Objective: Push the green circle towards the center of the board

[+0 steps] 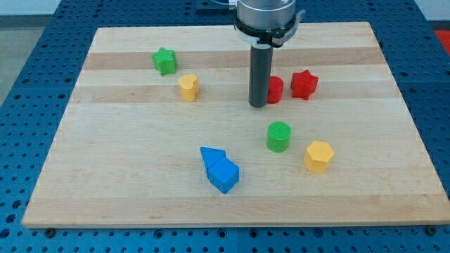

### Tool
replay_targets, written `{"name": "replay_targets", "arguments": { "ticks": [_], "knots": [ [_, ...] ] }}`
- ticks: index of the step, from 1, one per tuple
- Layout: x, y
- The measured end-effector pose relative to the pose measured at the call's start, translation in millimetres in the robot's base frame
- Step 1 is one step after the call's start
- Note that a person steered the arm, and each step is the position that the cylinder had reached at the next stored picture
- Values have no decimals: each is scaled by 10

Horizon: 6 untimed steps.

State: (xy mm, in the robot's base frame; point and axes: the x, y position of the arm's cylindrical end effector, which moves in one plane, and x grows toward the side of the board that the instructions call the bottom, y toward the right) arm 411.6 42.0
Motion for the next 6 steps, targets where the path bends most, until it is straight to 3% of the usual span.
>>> {"name": "replay_targets", "arguments": {
  "ticks": [3, 6],
  "knots": [
    [46, 809],
    [897, 760]
  ]
}}
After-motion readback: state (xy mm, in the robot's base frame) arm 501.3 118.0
